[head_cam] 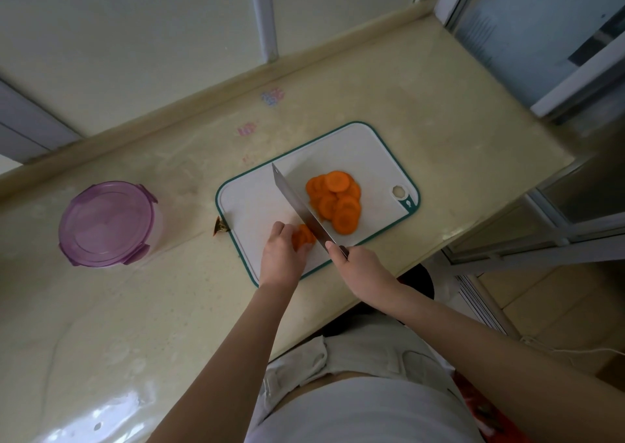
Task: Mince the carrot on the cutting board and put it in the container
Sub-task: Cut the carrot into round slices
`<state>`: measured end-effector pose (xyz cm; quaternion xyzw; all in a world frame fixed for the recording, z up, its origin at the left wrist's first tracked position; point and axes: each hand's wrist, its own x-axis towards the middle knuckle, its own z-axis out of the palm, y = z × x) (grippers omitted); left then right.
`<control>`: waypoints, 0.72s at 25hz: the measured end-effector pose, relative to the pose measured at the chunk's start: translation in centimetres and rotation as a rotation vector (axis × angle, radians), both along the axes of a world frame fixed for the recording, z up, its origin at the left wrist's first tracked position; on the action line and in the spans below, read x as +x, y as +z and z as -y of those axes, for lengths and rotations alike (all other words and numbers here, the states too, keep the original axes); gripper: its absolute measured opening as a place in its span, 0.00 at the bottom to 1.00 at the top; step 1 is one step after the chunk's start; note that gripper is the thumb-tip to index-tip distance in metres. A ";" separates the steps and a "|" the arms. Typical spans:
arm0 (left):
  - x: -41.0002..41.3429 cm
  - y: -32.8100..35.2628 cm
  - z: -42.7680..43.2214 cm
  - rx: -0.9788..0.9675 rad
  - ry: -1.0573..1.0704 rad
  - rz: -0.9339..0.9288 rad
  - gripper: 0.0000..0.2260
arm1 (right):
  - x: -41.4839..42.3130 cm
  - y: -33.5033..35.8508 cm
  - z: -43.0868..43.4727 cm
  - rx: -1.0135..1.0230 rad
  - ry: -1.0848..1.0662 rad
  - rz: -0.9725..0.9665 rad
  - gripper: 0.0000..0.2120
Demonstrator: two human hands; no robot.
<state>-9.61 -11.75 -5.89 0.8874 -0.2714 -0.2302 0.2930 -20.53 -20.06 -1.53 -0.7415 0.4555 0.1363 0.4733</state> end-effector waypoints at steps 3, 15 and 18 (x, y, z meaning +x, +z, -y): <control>0.1 0.0 0.3 0.003 -0.005 0.010 0.10 | 0.4 -0.6 -0.4 -0.032 0.011 -0.053 0.23; -0.3 -0.4 0.1 -0.040 0.004 0.056 0.09 | 0.0 -1.0 1.3 0.085 -0.060 -0.019 0.23; -0.6 -0.3 -0.2 -0.055 0.010 0.065 0.10 | -0.2 -0.9 1.4 0.092 -0.079 0.046 0.23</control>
